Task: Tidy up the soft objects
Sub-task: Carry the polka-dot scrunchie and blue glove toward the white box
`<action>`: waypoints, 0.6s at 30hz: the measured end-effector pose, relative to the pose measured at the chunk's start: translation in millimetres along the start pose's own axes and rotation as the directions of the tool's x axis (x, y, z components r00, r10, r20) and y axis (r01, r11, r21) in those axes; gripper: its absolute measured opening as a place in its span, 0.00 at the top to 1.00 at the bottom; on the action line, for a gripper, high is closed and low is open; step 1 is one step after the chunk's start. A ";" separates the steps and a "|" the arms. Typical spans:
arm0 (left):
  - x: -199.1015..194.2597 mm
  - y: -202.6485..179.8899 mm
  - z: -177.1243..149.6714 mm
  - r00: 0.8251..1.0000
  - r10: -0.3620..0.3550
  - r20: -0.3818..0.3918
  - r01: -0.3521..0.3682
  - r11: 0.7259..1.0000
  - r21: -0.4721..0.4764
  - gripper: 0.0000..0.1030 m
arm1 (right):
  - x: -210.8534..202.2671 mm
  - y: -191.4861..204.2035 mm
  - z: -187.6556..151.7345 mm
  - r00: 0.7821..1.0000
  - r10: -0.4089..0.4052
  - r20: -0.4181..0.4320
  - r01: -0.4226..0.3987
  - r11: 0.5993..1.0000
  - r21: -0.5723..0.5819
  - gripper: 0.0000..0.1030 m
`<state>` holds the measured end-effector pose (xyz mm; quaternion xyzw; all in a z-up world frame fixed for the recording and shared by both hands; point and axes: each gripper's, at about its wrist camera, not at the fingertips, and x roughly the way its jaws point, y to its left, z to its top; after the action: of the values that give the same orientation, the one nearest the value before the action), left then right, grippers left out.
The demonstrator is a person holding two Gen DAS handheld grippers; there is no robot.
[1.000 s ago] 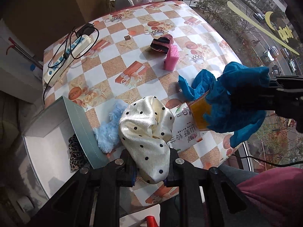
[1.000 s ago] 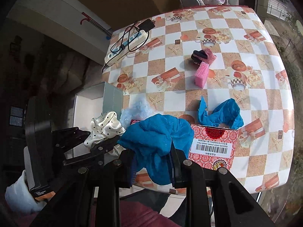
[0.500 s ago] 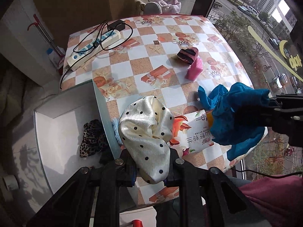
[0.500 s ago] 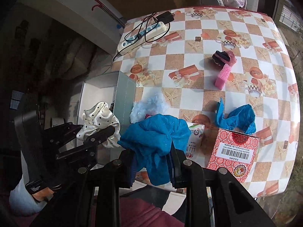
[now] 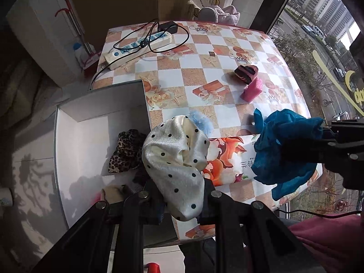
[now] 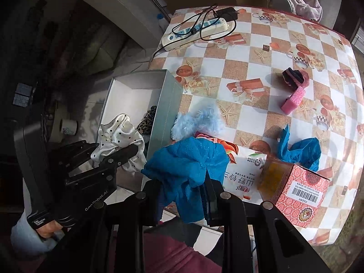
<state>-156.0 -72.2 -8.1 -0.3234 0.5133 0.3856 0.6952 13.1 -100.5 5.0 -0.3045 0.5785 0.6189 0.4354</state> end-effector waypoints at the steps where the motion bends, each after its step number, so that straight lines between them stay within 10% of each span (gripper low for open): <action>1: -0.5 3.2 -0.9 1.000 0.000 0.002 0.000 1.000 -0.008 0.79 | 1.3 3.0 0.8 1.000 -0.001 -0.003 0.001 1.000 -0.007 0.72; 18: -2.9 40.8 0.7 0.999 0.039 0.003 -0.039 0.999 0.010 0.79 | 4.2 22.3 -1.1 0.999 0.001 0.047 -0.002 1.000 0.017 0.72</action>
<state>-191.6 -52.0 -7.3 -0.3092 0.5203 0.3968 0.6901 -8.7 -99.7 11.2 -0.2857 0.5734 0.6214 0.4511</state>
